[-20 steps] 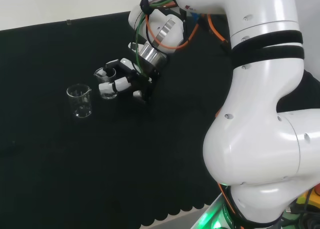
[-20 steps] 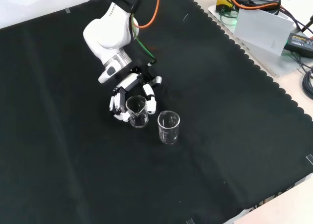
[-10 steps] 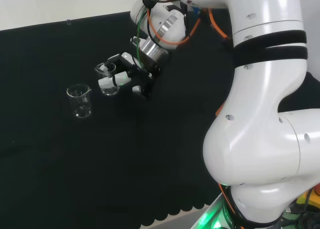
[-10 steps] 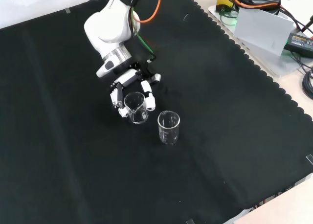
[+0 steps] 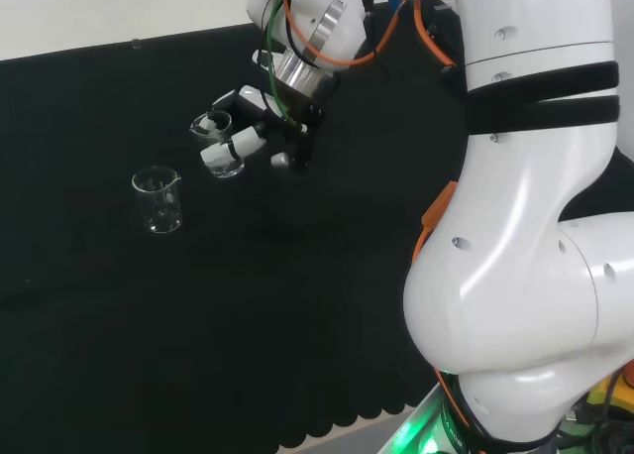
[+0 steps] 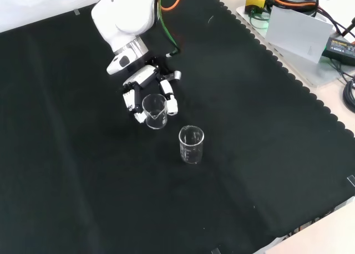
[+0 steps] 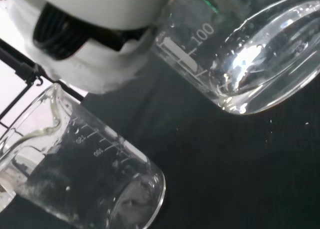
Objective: Pick up the beaker on the right.
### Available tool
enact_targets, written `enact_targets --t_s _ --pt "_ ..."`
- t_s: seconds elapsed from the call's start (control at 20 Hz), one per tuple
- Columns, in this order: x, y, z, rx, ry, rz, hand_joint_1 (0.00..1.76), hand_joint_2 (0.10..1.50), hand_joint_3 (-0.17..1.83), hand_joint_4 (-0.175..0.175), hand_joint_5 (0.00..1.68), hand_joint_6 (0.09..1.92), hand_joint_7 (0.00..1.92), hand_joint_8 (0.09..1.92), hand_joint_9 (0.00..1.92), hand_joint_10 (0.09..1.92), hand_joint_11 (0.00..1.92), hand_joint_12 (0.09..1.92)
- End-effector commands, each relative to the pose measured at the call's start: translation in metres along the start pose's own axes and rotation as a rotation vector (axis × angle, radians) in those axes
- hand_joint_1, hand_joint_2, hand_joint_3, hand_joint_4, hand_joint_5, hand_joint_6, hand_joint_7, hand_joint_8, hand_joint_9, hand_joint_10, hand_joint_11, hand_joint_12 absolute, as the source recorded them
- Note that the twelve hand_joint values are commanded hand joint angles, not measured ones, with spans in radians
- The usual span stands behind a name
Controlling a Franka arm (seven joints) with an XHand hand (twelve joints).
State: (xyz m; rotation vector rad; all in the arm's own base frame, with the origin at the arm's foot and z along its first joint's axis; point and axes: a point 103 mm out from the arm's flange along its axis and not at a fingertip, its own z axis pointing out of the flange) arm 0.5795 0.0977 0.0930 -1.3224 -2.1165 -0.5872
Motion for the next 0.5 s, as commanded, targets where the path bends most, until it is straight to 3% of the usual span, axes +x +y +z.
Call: enact_targets --t_s 0.05,0.5 --pt "0.014 -0.016 -0.016 0.035 -0.075 0.000 1.31 0.68 0.62 -0.175 1.23 0.69 1.31 0.65 1.52 0.63 1.20 0.77" --pt "0.037 -0.031 -0.029 0.061 -0.136 -0.010 1.31 0.66 0.65 -0.175 1.23 0.71 1.30 0.66 1.52 0.65 1.21 0.77"
